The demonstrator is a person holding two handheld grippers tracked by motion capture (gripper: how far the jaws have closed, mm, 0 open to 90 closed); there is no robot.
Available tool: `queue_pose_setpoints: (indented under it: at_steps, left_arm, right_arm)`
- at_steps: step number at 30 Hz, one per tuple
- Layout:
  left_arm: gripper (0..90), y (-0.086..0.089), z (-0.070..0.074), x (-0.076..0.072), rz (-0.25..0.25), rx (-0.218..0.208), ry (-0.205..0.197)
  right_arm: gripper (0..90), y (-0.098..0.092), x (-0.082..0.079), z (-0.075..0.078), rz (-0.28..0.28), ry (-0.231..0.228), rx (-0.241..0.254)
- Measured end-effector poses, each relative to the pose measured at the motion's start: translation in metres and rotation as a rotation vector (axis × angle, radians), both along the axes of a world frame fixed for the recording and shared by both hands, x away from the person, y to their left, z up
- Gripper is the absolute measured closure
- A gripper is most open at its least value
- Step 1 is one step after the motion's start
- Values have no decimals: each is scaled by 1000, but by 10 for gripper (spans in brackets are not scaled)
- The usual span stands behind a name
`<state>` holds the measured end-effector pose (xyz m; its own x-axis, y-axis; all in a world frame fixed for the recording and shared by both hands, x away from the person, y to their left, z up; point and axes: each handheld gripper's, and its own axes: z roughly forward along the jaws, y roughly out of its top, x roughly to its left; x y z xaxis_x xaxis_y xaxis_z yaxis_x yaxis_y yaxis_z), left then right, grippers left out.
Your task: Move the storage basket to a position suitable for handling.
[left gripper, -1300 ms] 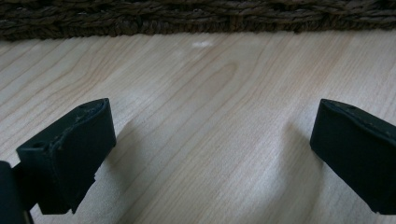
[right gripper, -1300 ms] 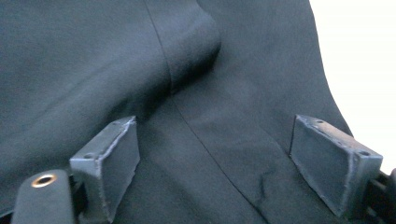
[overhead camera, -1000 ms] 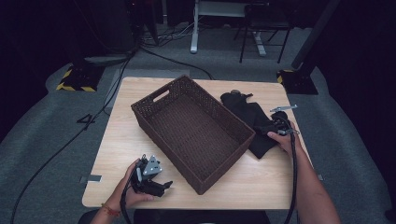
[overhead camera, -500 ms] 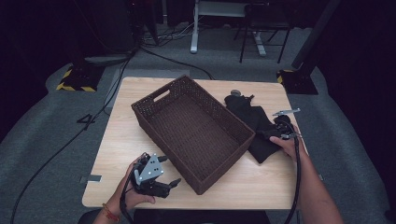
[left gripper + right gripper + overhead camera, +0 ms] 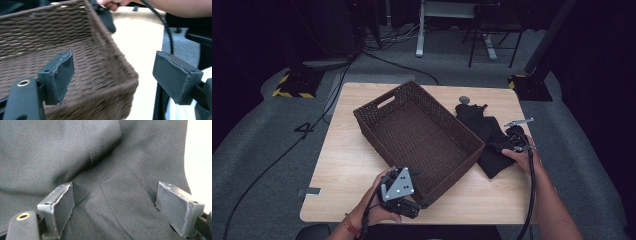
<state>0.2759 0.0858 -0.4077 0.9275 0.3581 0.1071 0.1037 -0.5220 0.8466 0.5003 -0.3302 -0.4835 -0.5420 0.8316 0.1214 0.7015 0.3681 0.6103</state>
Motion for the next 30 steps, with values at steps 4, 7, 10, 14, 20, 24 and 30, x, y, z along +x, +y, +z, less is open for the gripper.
queue_pose_setpoints:
  at_steps: [4,7,10,14,20,24,30]
  left_arm:
    - [275,-16,-9,2,26,111,-20]
    - [320,-20,-18,6,45,152,2]
    - [367,-12,-20,12,77,138,6]
    - [356,-5,-20,14,72,151,-1]
    - [206,13,-20,22,135,140,5]
    - [186,24,-19,24,143,148,3]
    - [192,43,-13,27,152,166,21]
  right_arm:
    - [165,-1,-3,0,-1,3,1]
    - [165,-1,-4,0,-2,8,6]
    - [165,-4,-8,-1,0,4,16]
    - [165,-5,-14,-1,-4,5,18]
    - [165,-7,-29,-2,-6,0,21]
    - [164,-6,-40,-2,-32,-18,10]
    - [166,-5,-66,1,-59,-14,-3]
